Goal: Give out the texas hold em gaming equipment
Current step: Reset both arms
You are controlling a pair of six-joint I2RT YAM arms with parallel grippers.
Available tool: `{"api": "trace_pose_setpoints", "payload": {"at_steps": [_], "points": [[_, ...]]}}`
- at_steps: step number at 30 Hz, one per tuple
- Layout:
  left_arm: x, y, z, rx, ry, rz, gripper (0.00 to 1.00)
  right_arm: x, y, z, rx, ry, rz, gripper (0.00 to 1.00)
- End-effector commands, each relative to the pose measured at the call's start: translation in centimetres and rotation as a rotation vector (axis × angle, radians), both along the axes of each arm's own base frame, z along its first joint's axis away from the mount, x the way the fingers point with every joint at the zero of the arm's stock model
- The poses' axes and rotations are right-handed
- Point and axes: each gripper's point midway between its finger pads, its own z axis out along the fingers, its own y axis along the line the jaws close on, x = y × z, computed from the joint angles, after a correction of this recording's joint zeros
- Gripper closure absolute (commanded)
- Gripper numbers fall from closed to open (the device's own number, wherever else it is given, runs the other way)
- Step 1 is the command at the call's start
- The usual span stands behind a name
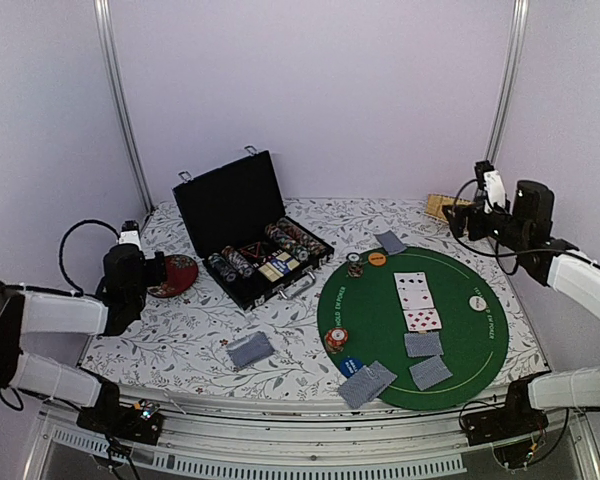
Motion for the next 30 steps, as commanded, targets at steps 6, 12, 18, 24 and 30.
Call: {"api": "trace_pose_setpoints", "payload": {"at_steps": [6,12,18,24,30], "points": [[2.1,1.9,2.8,0.103,-0.253,-0.014,0.1,-1.9,-7.8,-3.9,0.096,-0.099,-0.279,0.01],[1.5,2.2,1.4,0.035,-0.295,-0.129,0.1,-3.5,-7.7,-6.1,0.081,-0.197,-0.257,0.01],[1.4,2.2,1.6,0.032,-0.308,-0.143,0.09,-3.1,-7.5,-8.6,0.027,-0.25,-0.234,0.01],[2.2,2.5,1.0,0.019,-0.269,-0.127,0.03,-2.2,-7.4,-10.1,0.055,-0.259,-0.184,0.01],[2.2,2.5,1.1,0.022,-0.275,-0.127,0.02,-1.0,-7.3,-12.3,0.051,-0.22,-0.17,0.01]]}}
